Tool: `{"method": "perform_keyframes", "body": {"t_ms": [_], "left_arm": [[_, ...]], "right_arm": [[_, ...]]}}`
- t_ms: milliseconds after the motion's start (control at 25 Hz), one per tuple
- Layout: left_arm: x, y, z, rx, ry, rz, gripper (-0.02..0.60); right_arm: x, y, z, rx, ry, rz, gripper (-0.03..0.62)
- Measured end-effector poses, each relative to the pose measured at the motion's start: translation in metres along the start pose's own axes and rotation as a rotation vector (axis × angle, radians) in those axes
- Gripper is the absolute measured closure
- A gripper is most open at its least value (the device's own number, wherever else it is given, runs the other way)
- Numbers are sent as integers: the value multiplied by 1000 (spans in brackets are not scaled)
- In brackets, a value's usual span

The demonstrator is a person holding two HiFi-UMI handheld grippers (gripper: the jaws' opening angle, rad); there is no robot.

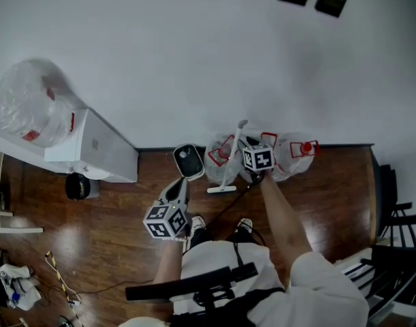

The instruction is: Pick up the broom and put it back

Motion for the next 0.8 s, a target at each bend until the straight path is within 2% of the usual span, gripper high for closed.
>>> {"method": "perform_keyframes", "body": {"t_ms": [80,120,160,200,520,640,800], "left_arm": [[3,-2,3,-26,-6,11,594],[3,-3,5,-42,-12,17,594],[4,-4,7,-59,-19,24,594],[4,-6,8,-76,-26,31,594],[-12,3,9,-206,-79,88,594],[-28,18,-3,-245,-99,104,594],[-49,42,-31,-274,-88,129,594]], "right_arm": [[-5,-11,-18,-3,40,25,414],[-11,-18,-29,1,65,47,450],[-18,-25,-40,6,89,78,540],[-28,-32,-50,9,108,114,588],[-99,-81,-118,4,231,412,588],[-120,-107,-141,32,260,436,588],[-148,-139,-171,68,257,380,588]]}}
Point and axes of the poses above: the fingertips, and each gripper's own axes: z forward along the fingers, y to its right, x out of its top, the point moved 8 cm from there along -z, backward along the fingers, and after that the axes turned 15 degrees about x, right-handed, at the moved point
